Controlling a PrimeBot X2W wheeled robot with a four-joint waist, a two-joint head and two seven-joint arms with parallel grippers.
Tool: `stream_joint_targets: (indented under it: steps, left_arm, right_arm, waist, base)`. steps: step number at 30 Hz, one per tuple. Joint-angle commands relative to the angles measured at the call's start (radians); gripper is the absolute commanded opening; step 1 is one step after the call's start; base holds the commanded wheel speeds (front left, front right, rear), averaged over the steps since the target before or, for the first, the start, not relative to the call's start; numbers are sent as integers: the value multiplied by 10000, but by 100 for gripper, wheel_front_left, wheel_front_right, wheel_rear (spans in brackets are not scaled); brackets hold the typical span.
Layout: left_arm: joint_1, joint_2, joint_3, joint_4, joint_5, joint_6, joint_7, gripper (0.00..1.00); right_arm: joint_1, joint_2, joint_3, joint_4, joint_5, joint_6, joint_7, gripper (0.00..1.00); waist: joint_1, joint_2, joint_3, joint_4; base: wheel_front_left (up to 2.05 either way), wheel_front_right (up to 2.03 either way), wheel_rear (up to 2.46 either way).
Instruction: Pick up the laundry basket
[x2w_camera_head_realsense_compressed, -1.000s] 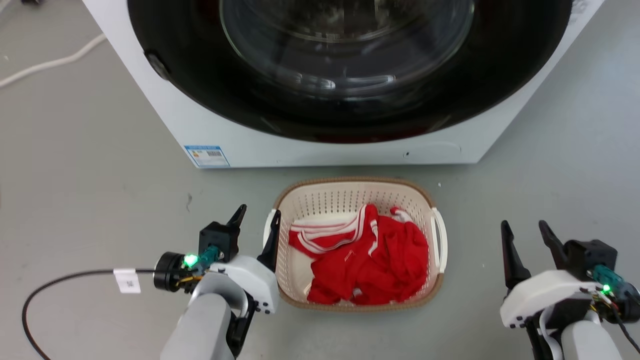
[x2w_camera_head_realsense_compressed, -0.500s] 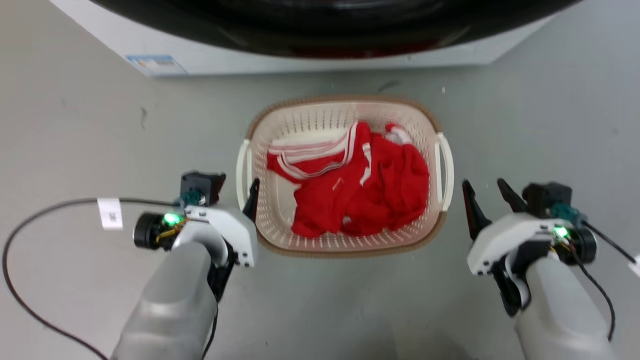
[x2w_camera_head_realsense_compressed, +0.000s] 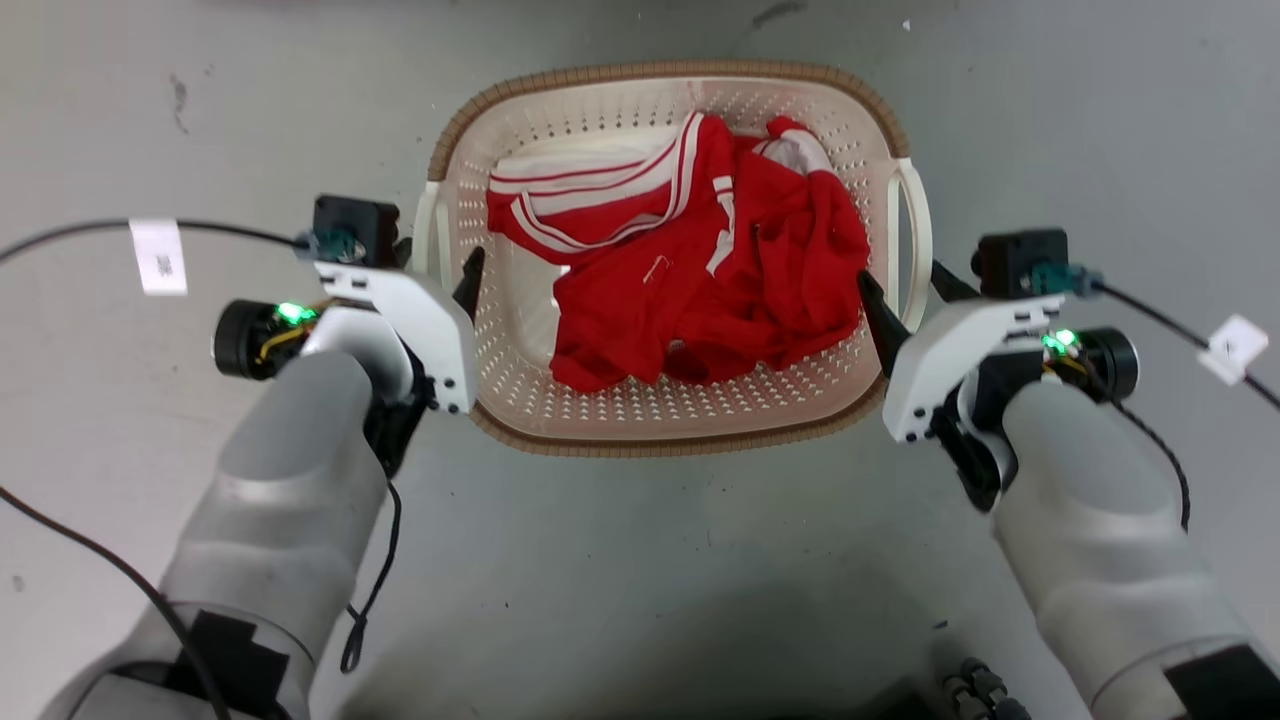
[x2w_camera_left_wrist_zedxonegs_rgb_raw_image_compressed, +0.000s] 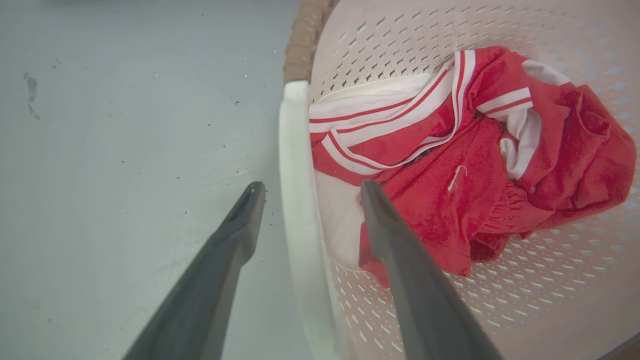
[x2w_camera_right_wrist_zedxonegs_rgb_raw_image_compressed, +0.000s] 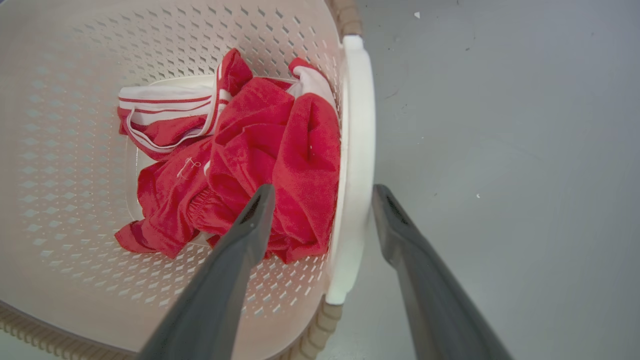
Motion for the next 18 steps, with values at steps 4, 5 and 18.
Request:
stream_joint_targets:
  steps: [4, 5, 18]
  left_arm:
    - [-520, 338, -603, -75, -742, -24, 868, 100]
    - [-598, 416, -713, -110, -955, -24, 1050, 100]
    - [-873, 1178, -1966, -626, -2900, -11, 2074, 0]
  right_arm:
    - [-876, -2, 604, 621, 541, -7, 472, 100]
    - [-1031, -1, 739, 716, 681, -7, 552, 100]
    - [-1976, -33, 2081, 1252, 2230, -5, 1262, 0]
  waist:
    - [-2, 0, 402, -84]
    - [-2, 0, 456, -93]
    - [-2, 0, 977, -216]
  base:
    - [0, 0, 0]
    - [0, 0, 0]
    - [0, 0, 0]
